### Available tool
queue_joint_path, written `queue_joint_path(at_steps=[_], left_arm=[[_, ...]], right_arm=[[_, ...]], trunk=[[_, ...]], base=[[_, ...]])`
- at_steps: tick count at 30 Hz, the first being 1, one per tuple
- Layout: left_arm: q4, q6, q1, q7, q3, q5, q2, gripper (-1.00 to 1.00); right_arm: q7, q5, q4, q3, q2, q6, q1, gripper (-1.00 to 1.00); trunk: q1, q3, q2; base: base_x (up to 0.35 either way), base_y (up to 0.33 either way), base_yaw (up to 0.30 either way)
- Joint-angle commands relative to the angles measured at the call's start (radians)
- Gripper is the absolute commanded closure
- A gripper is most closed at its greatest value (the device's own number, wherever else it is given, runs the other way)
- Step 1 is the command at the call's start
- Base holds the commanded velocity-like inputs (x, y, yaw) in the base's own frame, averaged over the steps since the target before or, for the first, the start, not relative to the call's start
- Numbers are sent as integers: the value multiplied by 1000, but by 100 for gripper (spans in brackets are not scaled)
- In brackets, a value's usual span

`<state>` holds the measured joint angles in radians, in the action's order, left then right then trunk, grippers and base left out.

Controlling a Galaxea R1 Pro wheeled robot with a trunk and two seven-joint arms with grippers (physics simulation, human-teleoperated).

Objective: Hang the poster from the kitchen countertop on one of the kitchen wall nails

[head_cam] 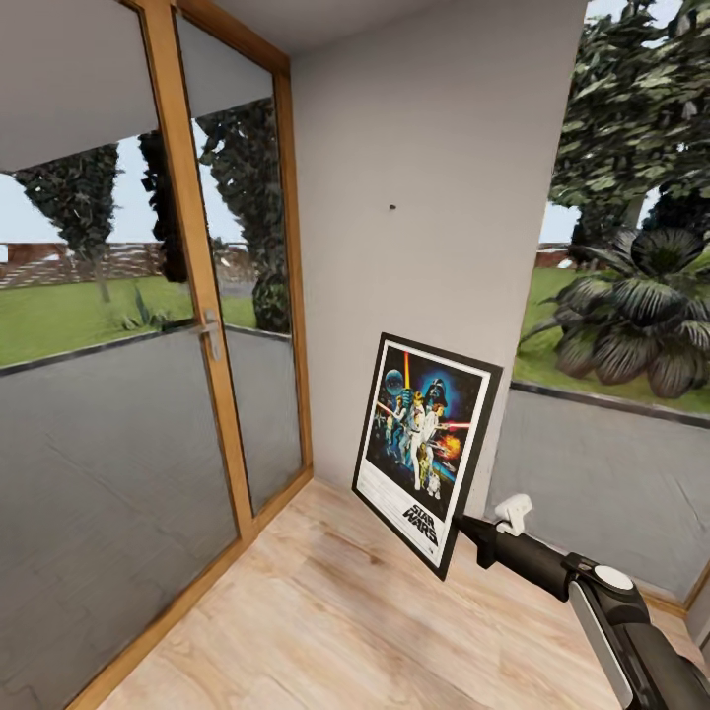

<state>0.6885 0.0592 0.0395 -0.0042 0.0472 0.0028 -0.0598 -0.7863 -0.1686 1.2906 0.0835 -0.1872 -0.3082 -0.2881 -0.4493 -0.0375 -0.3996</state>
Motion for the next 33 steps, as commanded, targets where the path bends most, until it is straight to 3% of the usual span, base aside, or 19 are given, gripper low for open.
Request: queue_joint_path(at_steps=[1, 9, 33], left_arm=[[0, 2, 0, 0, 0, 0, 0, -100], [0, 2, 1, 0, 0, 0, 0, -100], [0, 3, 0, 0, 2, 0, 0, -100]], right_arm=[[-4, -11, 0, 1, 0, -11, 0, 100], [-5, -11, 0, 1, 0, -11, 0, 100], [-5, -11, 0, 1, 0, -11, 0, 100]], trunk=[[-1, 0, 0], [-1, 0, 0], [-1, 0, 0]], base=[[178, 312, -4], [178, 312, -23], [171, 314, -270]])
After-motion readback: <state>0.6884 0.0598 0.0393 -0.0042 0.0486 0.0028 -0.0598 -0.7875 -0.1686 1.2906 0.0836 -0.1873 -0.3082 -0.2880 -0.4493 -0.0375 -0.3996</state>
